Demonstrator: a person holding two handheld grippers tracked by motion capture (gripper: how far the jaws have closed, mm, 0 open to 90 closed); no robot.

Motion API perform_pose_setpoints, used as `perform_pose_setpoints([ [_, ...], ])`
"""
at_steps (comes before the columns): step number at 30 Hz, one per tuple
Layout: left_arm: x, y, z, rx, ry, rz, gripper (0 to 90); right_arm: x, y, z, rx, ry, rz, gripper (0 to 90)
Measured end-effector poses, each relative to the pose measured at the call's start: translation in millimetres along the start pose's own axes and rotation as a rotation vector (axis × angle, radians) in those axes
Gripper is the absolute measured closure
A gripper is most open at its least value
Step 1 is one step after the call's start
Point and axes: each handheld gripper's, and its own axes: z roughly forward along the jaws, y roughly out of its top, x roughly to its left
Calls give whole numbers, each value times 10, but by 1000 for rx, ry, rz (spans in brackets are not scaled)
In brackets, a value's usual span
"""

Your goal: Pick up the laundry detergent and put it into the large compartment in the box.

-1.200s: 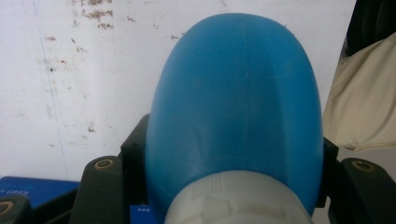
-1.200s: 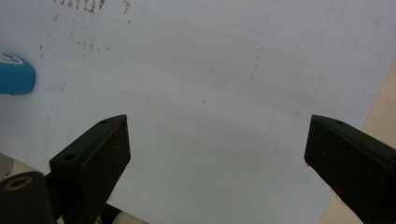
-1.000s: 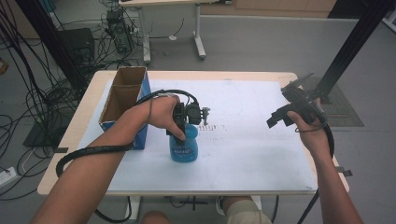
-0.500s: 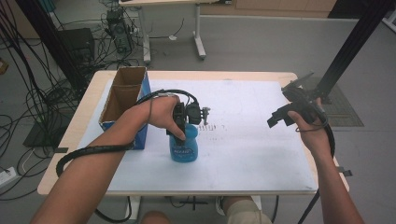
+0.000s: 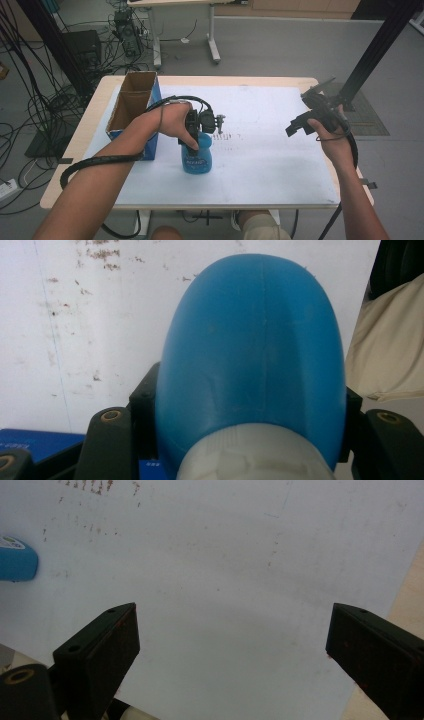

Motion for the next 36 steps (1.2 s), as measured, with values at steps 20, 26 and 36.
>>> perform_pose_setpoints([
  [20,3,0,0,0,-1,1,382,37,15,4,2,-4,-7,67],
  [26,8,19,-2,8,-4,1,381,38,17,5,2,-5,-5,67],
  [36,15,22,-3,10,-7,0,382,42,23,-2,2,-6,-7,67],
])
